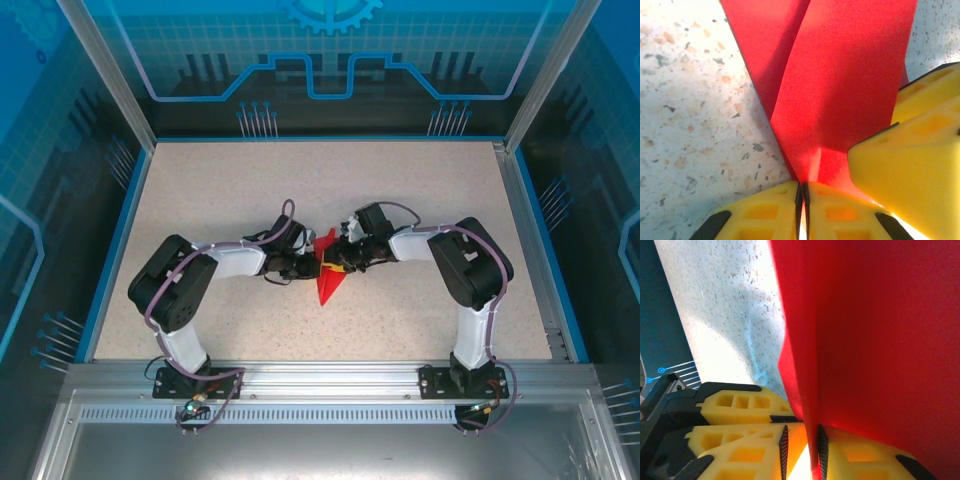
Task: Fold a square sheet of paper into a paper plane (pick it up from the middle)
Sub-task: Turn over the paper at the center of the table.
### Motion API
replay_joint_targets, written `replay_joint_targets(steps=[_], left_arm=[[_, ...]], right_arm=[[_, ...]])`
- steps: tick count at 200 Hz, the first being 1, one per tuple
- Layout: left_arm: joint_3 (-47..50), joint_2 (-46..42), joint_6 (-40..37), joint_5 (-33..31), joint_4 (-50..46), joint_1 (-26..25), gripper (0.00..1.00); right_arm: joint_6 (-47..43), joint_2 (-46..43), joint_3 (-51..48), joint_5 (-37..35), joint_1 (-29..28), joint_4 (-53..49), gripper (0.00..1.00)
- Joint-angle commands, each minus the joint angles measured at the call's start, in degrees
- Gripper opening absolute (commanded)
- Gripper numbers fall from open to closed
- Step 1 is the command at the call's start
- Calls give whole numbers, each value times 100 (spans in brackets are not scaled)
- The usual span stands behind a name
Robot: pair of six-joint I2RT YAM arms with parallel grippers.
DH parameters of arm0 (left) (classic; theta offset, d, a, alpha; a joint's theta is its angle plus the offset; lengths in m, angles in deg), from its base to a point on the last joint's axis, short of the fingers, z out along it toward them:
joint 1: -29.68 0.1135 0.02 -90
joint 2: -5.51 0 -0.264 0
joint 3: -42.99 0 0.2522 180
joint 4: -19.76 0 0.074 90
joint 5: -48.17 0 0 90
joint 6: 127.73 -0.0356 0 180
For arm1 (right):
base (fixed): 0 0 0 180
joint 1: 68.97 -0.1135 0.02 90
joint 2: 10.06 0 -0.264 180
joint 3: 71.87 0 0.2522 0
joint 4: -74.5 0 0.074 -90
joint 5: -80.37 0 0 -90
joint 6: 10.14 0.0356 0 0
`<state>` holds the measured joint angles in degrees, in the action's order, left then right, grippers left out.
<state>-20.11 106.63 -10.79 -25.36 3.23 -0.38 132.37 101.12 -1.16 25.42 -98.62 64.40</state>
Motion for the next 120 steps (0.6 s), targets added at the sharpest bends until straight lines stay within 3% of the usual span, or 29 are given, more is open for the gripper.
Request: replay_joint_targets(steps=[1,86,120], left_arm=[[186,-197,144,267,42,111,14],[285,-366,324,480,183,247,18],[239,-774,381,440,-55,334,35]], right_arm=[[-196,62,-10,-96,-158,-372,24],[-198,76,39,-68,-182,-305,9],[-245,-105,88,-60,-164,-363,4]])
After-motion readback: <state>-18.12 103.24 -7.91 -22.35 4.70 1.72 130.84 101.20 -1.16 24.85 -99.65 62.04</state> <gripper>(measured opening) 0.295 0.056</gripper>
